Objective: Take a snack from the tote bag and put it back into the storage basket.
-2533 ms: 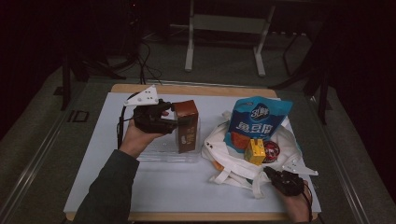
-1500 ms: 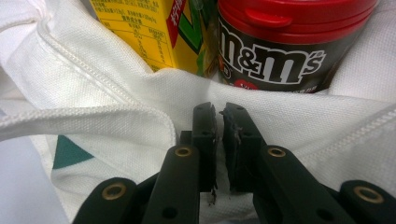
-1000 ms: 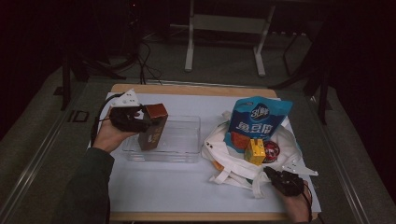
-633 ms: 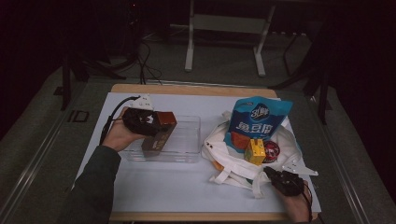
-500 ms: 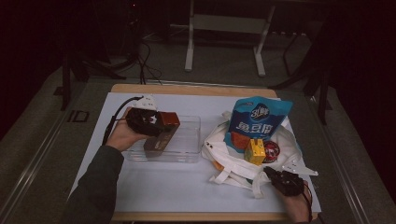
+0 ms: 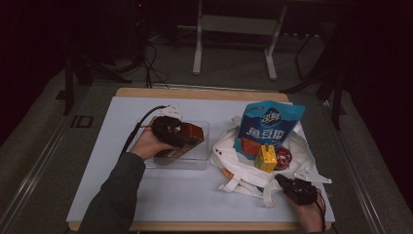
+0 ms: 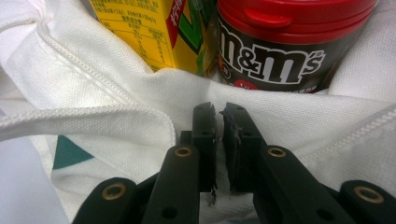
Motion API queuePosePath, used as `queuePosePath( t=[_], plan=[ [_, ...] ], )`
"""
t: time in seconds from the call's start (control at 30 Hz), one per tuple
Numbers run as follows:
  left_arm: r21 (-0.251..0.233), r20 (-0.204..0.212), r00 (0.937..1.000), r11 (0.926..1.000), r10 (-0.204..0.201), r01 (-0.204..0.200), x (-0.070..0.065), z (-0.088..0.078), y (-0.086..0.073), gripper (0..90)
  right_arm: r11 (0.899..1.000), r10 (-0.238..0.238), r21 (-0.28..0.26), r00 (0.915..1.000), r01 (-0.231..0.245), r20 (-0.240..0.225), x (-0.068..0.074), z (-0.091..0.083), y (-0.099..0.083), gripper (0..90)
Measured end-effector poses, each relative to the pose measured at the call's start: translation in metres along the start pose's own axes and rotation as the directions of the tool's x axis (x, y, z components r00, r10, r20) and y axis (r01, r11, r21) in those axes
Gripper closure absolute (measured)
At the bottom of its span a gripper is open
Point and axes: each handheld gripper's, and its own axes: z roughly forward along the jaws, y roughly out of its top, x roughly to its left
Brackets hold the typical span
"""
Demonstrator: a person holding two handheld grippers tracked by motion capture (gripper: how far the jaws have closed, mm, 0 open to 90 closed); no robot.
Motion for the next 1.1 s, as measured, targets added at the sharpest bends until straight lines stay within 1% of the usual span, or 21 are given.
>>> queuePosePath(
  t=[0.13, 0.3, 0.47, 0.67, 0.77, 0.83, 1.1],
  plan=[
    [0.011, 0.014, 0.9999, 0.9999, -0.007, 0.007, -0.001, 0.007, -0.001, 34.5, 1.0, 0.0, 0.0, 1.0, 0.0, 0.0, 0.0, 0.0, 0.0, 83.1],
    [0.031, 0.02, 0.9998, 0.9995, 0.01, -0.01, -0.004, 0.012, -0.002, 33.9, 1.0, 0.0, 0.0, 1.0, 0.0, 0.0, 0.0, 0.0, 0.0, 83.1],
    [0.038, 0.019, 0.9997, 0.9992, 0.013, -0.014, -0.005, 0.014, -0.002, 34.0, 1.0, 0.0, 0.0, 1.0, 0.0, 0.0, 0.0, 0.0, 0.0, 83.1],
    [0.072, 0.022, 0.9993, 0.9969, 0.03, -0.031, -0.007, 0.02, -0.002, 33.9, 1.0, 0.0, 0.0, 1.0, 0.0, 0.0, 0.0, 0.0, 0.0, 83.1],
    [0.101, 0.023, 0.9987, 0.9937, 0.046, -0.048, -0.009, 0.024, -0.002, 33.7, 1.0, 0.0, 0.0, 1.0, 0.0, 0.0, 0.0, 0.0, 0.0, 83.1],
    [0.111, 0.03, 0.9982, 0.9922, 0.052, -0.055, -0.009, 0.026, -0.002, 33.6, 1.0, 0.0, -0.001, 1.0, 0.0, 0.0, 0.0, 0.0, 0.0, 83.1],
    [0.136, 0.032, 0.9992, 0.9904, 0.022, -0.026, -0.004, 0.027, -0.007, 33.0, 1.0, 0.0, -0.001, 1.0, 0.0, -0.001, 0.0, 0.0, 0.0, 83.0]
  ],
)
